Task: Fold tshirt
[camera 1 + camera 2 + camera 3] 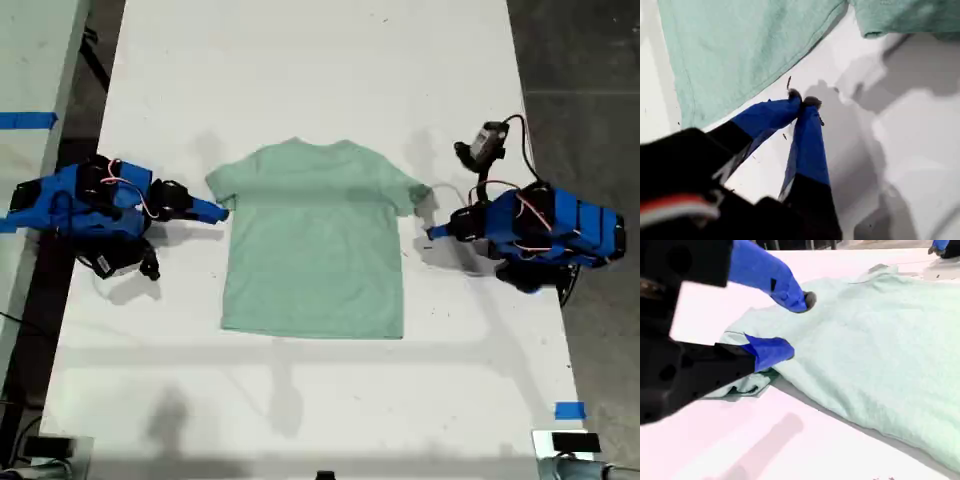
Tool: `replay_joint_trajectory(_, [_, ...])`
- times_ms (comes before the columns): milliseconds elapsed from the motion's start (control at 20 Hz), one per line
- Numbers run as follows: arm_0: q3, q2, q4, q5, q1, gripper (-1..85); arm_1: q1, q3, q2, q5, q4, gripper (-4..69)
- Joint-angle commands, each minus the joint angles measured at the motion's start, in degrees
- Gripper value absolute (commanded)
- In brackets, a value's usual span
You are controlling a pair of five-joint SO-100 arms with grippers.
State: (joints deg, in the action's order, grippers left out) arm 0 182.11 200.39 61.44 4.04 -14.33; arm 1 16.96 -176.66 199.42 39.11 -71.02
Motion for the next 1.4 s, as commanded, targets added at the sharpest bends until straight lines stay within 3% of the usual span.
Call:
replay_joint_trajectory(0, [0.4,5.9,-7.1,4.3,4.4,0.1,-9.8,2.2,0.7,-30.9,-0.8,-0.5])
replay_joint_trajectory(450, [0.4,5.9,-4.2,2.1,2.0,0.1,-9.6,1.1,0.7,-32.7,-0.8,-0.5])
replay_joint_trajectory(550, [0.4,5.9,-2.6,-1.9,0.6,0.4,-9.8,1.5,0.7,-32.2,-0.9,-0.5])
replay_joint_trajectory(800, [-2.5,3.0,-7.0,-3.4,-1.3,0.1,-11.2,7.5,-3.0,-31.0,-0.4,-0.3])
replay_joint_trajectory(950, [-15.2,-15.9,-9.0,-0.9,-4.4,0.1,-5.6,22.6,-25.0,-23.5,-0.1,-0.2])
replay_joint_trajectory(1100, [-33.0,-35.8,-4.7,5.8,-8.8,0.1,2.3,39.6,-43.4,-12.0,-2.8,-0.2])
replay_joint_trajectory(1350, [-58.8,-61.7,13.3,19.2,-20.1,0.1,14.8,56.1,-61.0,3.7,-9.6,-0.3])
